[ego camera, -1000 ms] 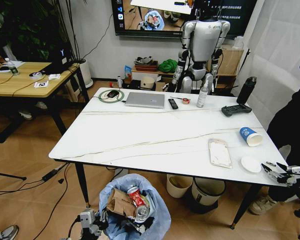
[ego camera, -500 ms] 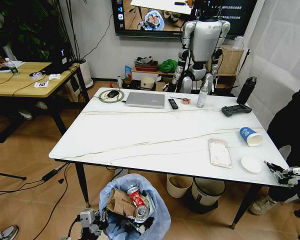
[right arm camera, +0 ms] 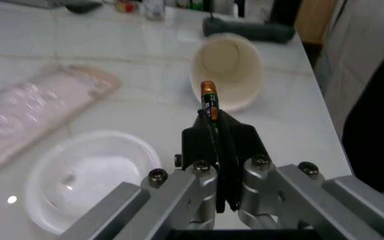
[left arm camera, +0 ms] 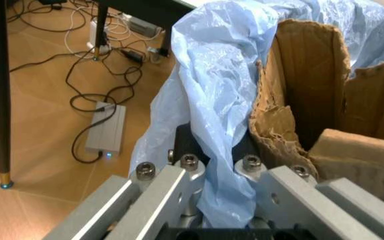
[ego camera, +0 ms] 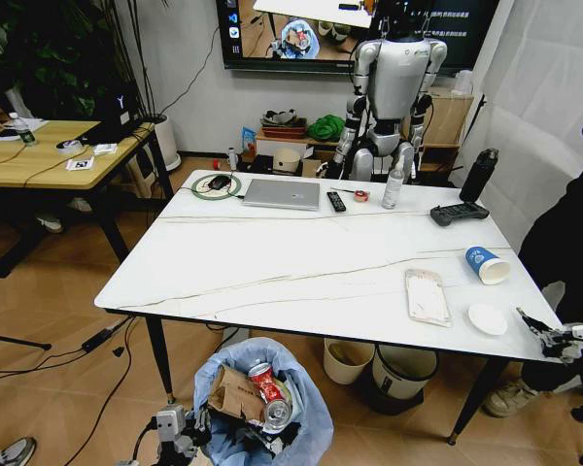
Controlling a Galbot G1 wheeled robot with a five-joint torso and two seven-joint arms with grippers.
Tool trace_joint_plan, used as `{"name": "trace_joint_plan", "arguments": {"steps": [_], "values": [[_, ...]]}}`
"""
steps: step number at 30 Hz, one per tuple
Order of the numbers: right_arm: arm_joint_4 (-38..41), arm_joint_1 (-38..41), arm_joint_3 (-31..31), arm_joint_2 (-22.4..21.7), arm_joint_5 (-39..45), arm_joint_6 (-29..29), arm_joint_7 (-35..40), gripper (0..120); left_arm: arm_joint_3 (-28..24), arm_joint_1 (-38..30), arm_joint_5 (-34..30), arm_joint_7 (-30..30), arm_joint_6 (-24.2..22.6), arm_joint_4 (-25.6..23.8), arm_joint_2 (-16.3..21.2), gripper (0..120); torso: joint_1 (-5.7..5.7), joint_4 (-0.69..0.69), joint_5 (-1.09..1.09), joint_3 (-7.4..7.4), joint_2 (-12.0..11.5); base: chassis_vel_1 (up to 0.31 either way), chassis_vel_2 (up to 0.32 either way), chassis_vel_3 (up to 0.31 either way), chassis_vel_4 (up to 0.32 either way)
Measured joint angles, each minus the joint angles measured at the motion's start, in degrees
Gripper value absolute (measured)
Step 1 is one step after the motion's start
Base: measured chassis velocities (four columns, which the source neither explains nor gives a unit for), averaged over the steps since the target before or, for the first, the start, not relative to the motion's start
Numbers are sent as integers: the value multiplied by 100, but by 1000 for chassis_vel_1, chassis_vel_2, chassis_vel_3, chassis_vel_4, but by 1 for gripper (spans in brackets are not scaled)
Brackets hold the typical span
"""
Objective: Pick up the trash bin and place the trash from the table into it.
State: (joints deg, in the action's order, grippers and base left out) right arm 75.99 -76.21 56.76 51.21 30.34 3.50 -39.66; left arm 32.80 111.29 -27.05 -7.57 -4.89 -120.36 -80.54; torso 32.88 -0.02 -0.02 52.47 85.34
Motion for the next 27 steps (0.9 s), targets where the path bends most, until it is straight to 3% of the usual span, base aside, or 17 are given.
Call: {"name": "trace_joint_plan", "arguments": {"steps": [4, 6, 10, 12, 15, 22, 27], "values": [[1613, -488, 16, 17, 426, -27, -92, 0, -7, -8, -7, 2, -28, -4, 37, 0, 0, -1, 0, 0, 0, 0, 0, 0, 0], [1828, -534, -40, 12, 478, -26, -88, 0, -9, -7, -12, 2, -33, -10, 43, 0, 0, 0, -2, 0, 0, 0, 0, 0, 0], [3384, -969, -1016, -110, 685, -17, 111, 0, 2, 51, -28, 6, -50, -63, 78, 0, 0, 1, 1, 0, 0, 0, 0, 0, 0], [3626, -1014, -1319, -133, 665, -18, 151, 0, 12, 66, -28, 6, -51, -76, 75, 0, 0, 1, 0, 0, 0, 0, 0, 0, 0], [4233, -1040, -2326, -157, 518, -82, 275, 0, 57, 84, -26, 8, -59, -133, 39, 0, 0, 2, 3, 0, 0, 0, 0, 0, 0], [4267, -869, -3842, -312, 377, 196, 242, 0, 68, 88, -4, 16, -96, -174, -33, 0, 0, 2, 1, 0, 0, 0, 0, 0, 0], [3996, -910, -4393, -496, 176, 480, 47, 0, 27, 35, 4, 29, -145, -148, -62, 0, 0, 0, 1, 0, 0, 0, 0, 0, 0]]}}
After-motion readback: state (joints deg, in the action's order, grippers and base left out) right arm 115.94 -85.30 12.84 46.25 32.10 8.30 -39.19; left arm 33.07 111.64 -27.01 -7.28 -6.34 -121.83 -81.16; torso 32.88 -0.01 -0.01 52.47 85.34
